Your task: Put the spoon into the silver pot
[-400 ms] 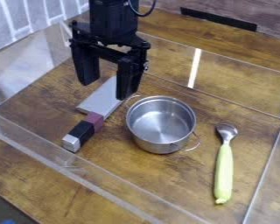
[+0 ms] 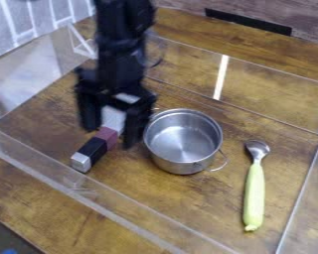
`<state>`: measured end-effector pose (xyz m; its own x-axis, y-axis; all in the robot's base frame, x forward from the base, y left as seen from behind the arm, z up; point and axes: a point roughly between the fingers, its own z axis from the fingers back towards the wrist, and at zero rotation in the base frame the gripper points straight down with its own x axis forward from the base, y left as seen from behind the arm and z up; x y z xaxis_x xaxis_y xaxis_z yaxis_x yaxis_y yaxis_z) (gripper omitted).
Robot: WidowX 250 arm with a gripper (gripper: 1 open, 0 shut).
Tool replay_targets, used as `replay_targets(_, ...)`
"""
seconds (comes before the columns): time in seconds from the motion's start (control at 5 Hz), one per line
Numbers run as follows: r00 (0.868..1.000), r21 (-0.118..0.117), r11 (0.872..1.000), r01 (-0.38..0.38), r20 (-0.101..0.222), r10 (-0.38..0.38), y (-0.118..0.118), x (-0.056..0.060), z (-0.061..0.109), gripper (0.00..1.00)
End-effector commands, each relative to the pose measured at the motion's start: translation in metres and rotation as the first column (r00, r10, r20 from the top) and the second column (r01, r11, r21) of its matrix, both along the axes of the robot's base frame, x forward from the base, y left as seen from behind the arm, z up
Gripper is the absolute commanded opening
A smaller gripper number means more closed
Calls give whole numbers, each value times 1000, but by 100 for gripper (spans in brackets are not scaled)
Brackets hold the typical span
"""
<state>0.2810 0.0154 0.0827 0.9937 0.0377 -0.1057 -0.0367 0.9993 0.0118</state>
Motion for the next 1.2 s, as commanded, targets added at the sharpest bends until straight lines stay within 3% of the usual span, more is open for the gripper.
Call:
replay_targets(0.0,993,8,999,39,113,-39,21,5,-6,100)
replay_targets(0.2,986,11,1000,23,163,-25,32,16,-26,100)
replay_targets(0.4,981,7,1000,2,193,-4,38,27,-45,0)
replay_targets(0.8,966,-5,994,-108,234,106,42,30,-45,0)
replay_targets(1.0,967,-15,997,-82,241,83,44,34,-45,0)
